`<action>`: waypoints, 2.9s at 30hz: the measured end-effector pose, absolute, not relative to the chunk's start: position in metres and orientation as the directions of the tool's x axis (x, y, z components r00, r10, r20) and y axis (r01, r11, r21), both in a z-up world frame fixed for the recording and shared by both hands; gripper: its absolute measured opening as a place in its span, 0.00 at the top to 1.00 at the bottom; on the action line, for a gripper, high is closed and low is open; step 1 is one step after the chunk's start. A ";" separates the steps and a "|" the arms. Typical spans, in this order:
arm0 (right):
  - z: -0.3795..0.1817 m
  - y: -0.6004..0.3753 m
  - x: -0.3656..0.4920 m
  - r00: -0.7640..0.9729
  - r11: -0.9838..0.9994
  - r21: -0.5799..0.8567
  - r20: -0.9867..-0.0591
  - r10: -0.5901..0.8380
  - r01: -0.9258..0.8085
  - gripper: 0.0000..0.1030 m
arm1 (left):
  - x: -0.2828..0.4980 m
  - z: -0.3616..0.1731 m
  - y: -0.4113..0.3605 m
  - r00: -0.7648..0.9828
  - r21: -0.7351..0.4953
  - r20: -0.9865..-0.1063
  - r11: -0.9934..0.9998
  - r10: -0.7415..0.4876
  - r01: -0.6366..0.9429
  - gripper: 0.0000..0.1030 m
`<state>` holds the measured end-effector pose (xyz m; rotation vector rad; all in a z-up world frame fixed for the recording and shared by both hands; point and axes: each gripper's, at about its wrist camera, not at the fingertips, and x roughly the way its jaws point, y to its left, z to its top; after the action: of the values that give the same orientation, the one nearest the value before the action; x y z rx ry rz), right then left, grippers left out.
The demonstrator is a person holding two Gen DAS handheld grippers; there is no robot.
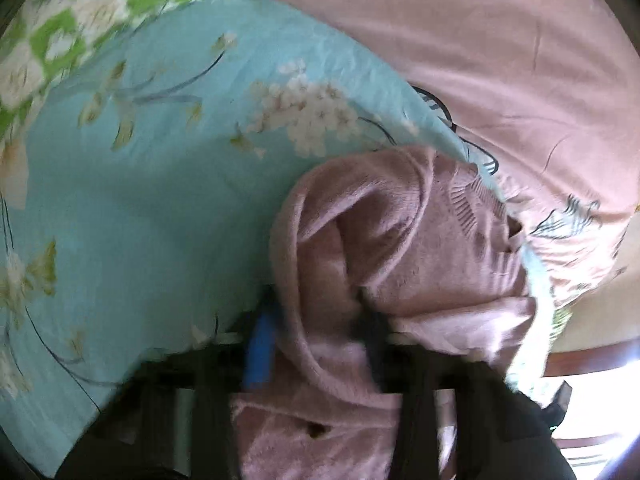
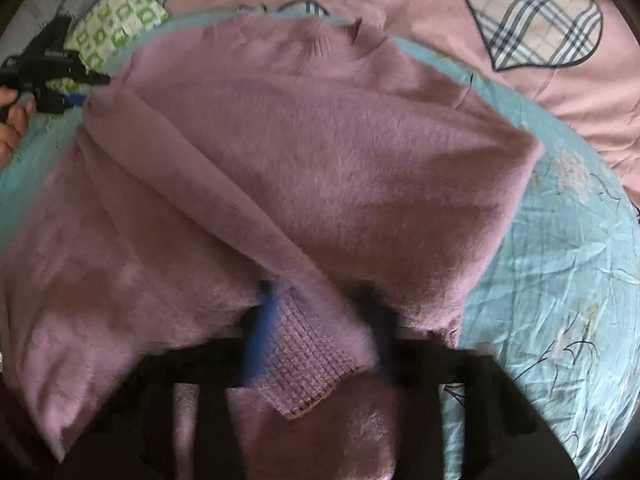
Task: Fold small clothes
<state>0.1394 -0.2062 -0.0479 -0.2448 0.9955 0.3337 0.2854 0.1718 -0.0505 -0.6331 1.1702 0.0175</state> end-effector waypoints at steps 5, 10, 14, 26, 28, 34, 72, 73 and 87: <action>-0.028 -0.225 0.141 0.527 0.937 0.048 -0.816 0.236 -0.346 0.95 | 0.283 -0.012 0.158 0.519 -0.399 -0.827 0.877 -0.218 -0.269 0.89; 0.003 -0.269 0.159 0.569 0.939 0.247 -0.748 0.342 -0.239 0.95 | 0.302 0.012 0.151 0.600 -0.390 -0.783 0.880 -0.162 -0.270 1.00; -0.014 -0.288 0.186 0.513 0.935 0.313 -0.783 0.353 -0.166 0.95 | 0.336 -0.003 0.145 0.579 -0.368 -0.802 0.886 -0.150 -0.280 1.00; 0.010 -0.252 0.170 0.600 0.973 0.079 -0.776 0.195 -0.215 0.48 | 0.244 0.001 0.136 0.550 -0.317 -0.821 0.924 -0.155 -0.214 0.71; 0.025 -0.238 0.160 0.641 0.966 0.047 -0.740 0.204 -0.254 0.47 | 0.221 -0.010 0.132 0.521 -0.286 -0.841 0.937 -0.144 -0.201 0.69; 0.046 -0.149 0.185 0.532 0.848 0.209 -0.699 0.478 -0.487 0.47 | 0.182 -0.052 0.125 0.460 -0.242 -0.881 0.941 -0.112 -0.235 0.66; 0.010 -0.005 0.338 0.329 0.721 0.544 -0.649 0.686 -0.430 0.92 | 0.156 -0.097 0.189 0.587 -0.472 -0.786 0.800 -0.192 -0.370 0.82; 0.017 -0.013 0.329 0.338 0.721 0.536 -0.645 0.686 -0.439 0.91 | 0.153 -0.094 0.188 0.580 -0.466 -0.790 0.808 -0.198 -0.360 0.82; 0.009 -0.202 0.135 0.565 0.925 0.093 -0.768 0.303 -0.369 0.36 | 0.180 -0.051 0.177 0.573 -0.401 -0.798 0.873 -0.185 -0.277 0.69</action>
<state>0.1353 -0.2020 0.0087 -0.0811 0.8870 0.3956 0.1796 0.1766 -0.0512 -0.5274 0.9709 0.0564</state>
